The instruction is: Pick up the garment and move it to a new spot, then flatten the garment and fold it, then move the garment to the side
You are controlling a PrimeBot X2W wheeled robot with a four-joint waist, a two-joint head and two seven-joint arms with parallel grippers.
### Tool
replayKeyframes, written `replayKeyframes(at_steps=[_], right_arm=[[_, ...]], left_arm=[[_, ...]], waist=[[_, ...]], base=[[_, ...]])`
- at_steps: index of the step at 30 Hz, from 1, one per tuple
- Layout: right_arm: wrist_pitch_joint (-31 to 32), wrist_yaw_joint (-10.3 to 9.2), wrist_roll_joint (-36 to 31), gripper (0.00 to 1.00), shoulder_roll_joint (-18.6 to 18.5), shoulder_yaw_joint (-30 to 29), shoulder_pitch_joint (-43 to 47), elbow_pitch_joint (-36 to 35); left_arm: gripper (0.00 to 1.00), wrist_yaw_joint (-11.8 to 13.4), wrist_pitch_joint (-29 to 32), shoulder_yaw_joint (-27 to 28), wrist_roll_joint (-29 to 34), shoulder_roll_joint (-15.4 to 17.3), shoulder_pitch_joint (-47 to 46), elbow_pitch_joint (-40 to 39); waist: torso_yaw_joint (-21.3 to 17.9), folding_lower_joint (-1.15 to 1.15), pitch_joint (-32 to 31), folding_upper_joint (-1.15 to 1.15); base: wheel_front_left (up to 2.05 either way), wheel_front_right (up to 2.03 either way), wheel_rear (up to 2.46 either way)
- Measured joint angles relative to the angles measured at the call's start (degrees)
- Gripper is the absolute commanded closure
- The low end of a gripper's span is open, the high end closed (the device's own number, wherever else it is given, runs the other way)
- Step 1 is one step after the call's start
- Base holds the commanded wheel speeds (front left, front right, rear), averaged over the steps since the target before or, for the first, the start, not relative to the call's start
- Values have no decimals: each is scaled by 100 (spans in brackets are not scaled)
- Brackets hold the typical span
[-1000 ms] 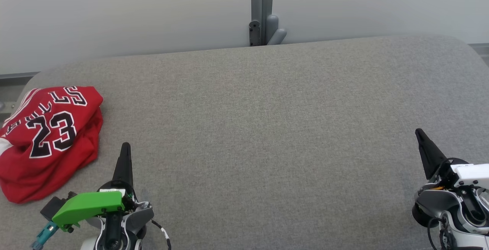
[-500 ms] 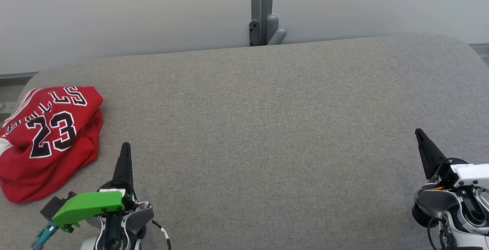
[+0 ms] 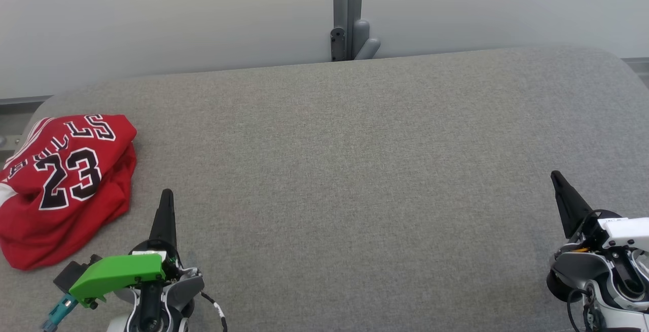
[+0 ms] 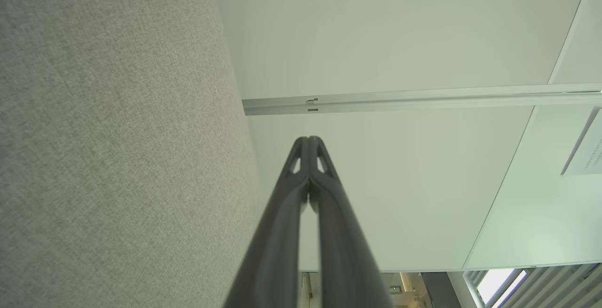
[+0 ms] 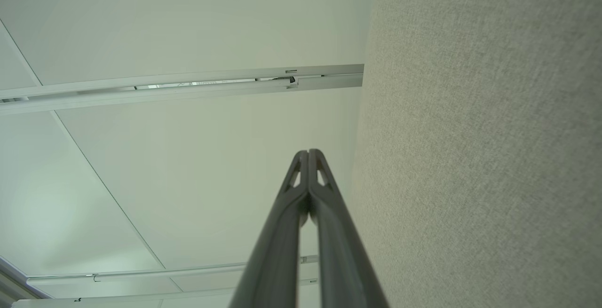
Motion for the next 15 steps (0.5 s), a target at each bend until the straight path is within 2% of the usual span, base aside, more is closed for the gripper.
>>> replayKeyframes(at_steps=[4, 5, 6, 7, 8, 15], right_arm=[[0, 0, 0, 100, 1, -1, -1, 0], [0, 0, 0, 0, 1, -1, -1, 0], [0, 0, 1, 0, 11, 0, 16, 20], [0, 0, 1, 100, 31, 1, 53, 66], [0, -1, 1, 0, 63, 3, 109, 120], [-170, -1, 7, 0, 163, 200, 366, 179]], left_arm=[[100, 0, 0, 0, 0, 0, 0, 0], [0, 0, 0, 0, 0, 0, 0, 0], [0, 2, 0, -2, 0, -2, 13, 26], [100, 8, 0, -7, 0, -7, 52, 74], [0, 9, 0, -10, 0, -14, 111, 127], [0, 10, -10, -91, 0, -38, 338, 269]], waist=[[0, 0, 0, 0], [0, 0, 0, 0], [0, 0, 0, 0], [0, 0, 0, 0], [0, 0, 0, 0], [1, 0, -5, 0]], base=[[0, 0, 0], [0, 0, 0], [0, 0, 0], [0, 0, 0], [0, 0, 0], [0, 0, 0]])
